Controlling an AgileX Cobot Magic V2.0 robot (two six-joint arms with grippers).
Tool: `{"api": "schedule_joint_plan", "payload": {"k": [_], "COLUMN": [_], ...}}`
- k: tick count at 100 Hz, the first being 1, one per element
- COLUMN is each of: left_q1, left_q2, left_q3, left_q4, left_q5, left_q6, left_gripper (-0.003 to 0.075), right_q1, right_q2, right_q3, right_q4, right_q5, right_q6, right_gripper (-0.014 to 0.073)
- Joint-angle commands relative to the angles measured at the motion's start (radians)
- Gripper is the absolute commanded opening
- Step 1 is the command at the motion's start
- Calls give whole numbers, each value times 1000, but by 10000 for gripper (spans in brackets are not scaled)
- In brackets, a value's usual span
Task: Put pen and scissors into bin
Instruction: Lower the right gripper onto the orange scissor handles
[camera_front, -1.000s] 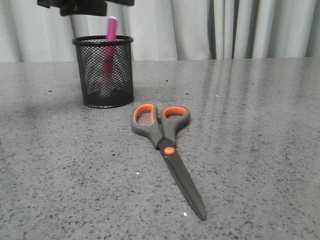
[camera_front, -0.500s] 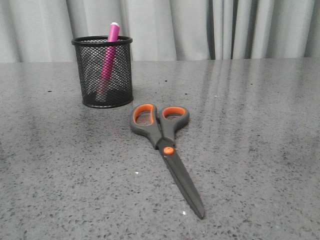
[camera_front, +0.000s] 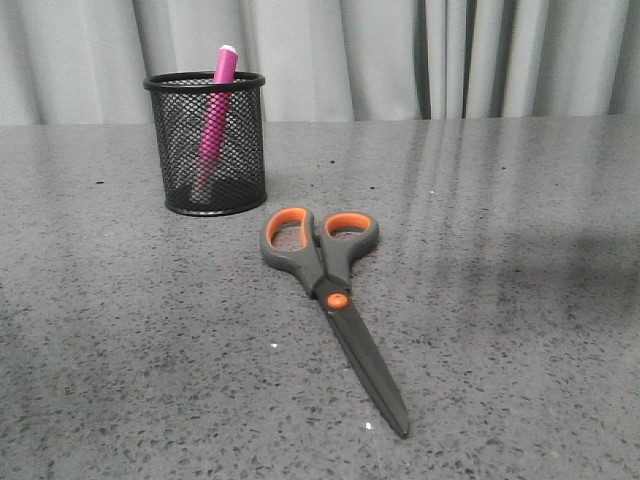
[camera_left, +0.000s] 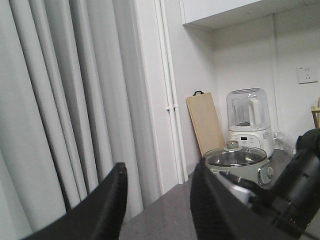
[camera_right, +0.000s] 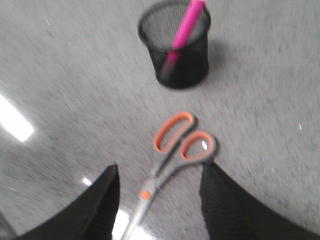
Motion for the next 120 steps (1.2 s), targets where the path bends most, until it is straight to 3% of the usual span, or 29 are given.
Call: {"api": "schedule_joint_plan", "payload": {"k": [1,7,12,43,63,120], "left_q1": [1,1,1,1,1,-40], "left_q2": [-21,-31,-35,-40,-40,-40], "left_q3": [6,26,34,44,44,44], "left_q4": [-38,-38,-38,-38,-36,3], "left_q5": [-2,-2,-2,25,45,43], "left_q6": [-20,-20,-22,-65,-65,-65], "left_gripper": [270,270,270,270,270,270], "right_q1": [111,180,211,222,220,220], "right_q2": [63,127,169,371,411,577], "right_q3": [-37,-51,-69,-197,-199,-199], "right_q4": [-273,-425,-463,-339,-327,-279], "right_q5": [-20,37,68,96,85,98], "right_q6": [239,378,413,419,419,480], "right_gripper": [325,325,328,340,514,497]}}
